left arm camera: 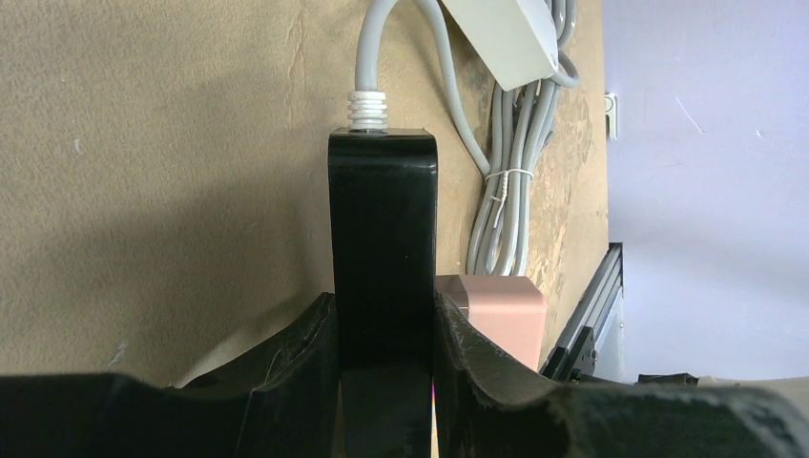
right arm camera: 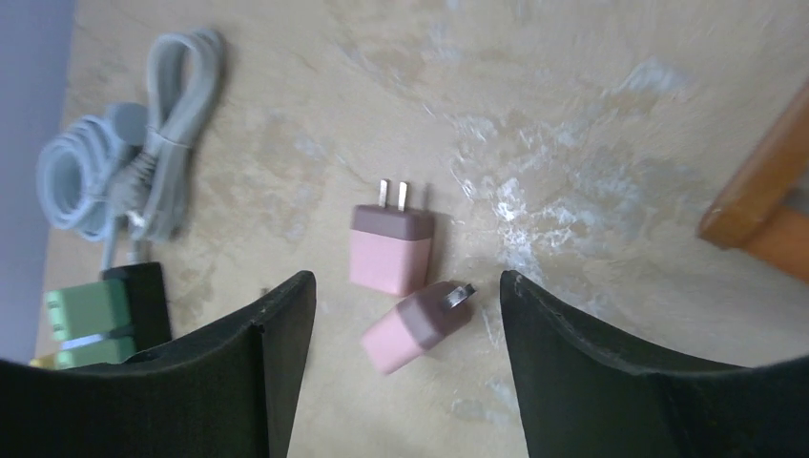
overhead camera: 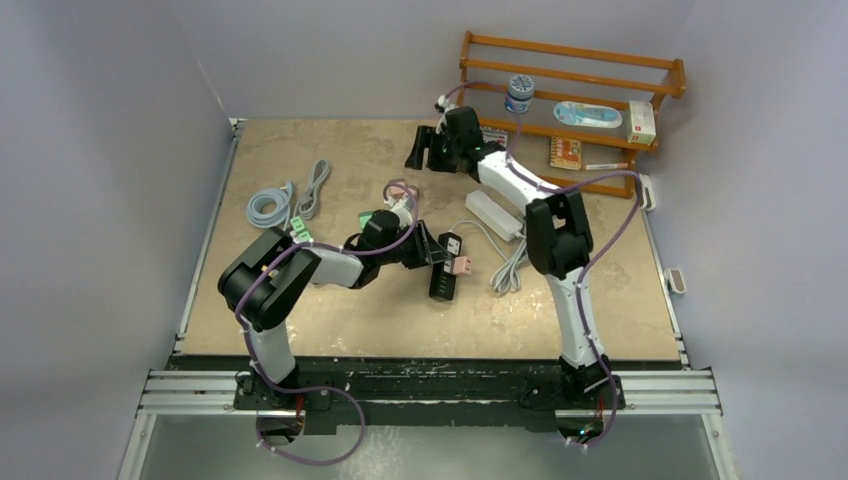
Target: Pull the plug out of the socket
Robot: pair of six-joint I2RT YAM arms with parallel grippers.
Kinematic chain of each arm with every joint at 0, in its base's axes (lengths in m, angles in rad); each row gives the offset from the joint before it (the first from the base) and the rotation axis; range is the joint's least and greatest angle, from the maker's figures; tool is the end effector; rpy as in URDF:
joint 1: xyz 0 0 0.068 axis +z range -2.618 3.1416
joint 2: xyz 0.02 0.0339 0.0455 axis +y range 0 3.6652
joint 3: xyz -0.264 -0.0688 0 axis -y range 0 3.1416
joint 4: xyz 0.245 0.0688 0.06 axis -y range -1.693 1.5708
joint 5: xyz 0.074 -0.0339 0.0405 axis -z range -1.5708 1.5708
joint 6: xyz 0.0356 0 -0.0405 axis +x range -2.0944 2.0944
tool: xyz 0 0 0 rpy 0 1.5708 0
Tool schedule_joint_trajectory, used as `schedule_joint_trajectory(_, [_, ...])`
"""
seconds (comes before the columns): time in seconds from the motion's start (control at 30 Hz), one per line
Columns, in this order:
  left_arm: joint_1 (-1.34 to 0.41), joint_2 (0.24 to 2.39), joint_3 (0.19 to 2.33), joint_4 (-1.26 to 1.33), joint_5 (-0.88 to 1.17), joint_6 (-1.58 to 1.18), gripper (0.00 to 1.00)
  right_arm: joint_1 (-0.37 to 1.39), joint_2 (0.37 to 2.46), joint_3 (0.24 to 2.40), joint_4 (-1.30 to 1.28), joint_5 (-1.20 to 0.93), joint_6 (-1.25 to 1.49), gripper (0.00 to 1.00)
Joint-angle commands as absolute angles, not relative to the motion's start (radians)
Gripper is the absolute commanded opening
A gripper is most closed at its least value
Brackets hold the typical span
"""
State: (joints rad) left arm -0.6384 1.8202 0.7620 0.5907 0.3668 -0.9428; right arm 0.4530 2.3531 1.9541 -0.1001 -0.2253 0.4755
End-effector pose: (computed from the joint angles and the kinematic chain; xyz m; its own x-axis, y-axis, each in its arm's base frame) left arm 0.2761 -0.2208 0.1369 -0.8708 -0.2944 -0.3937 0.1850 0.5457 -0.8173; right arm 0.4916 0.2481 0.2088 -0.6586 0.1757 -0.7317 -0.3391 0.7988 0.4970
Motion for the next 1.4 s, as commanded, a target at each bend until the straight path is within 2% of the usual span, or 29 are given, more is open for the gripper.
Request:
schedule_joint_trajectory(0.0, [-0.647,1.793,0.795,0.670,0.368,-0.947,0.00,0.410,2.104,1.974,-0.094,-0.211,0.417,0.73])
schedule_joint_trajectory(0.17, [-0.647,1.796,0.813,0.659,0.367,-0.940,0.00,0.382,1.944,1.879,-0.117,-0.164,0.361,0.74])
schedule_joint_trajectory(0.53, [-0.647,1.773,0.868,0.559,0.342,-0.884,0.00,0.383,1.721,1.403,-0.126,-0.245,0.357,0.75])
schedule_joint_trajectory(0.93, [-0.647,1.793,0.910,0.511,0.330,-0.864,0.00,0.385,1.702,1.288,-0.210,-0.311,0.316,0.73])
schedule_joint_trajectory(1.17, [-0.647,1.813,0.925,0.497,0.325,-0.863,0.00,0.385,1.592,1.117,-0.194,-0.354,0.385,0.71])
schedule_joint_trajectory(1.37, [-0.647,1.837,0.947,0.498,0.330,-0.865,0.00,0.385,1.547,1.073,-0.212,-0.374,0.390,0.69])
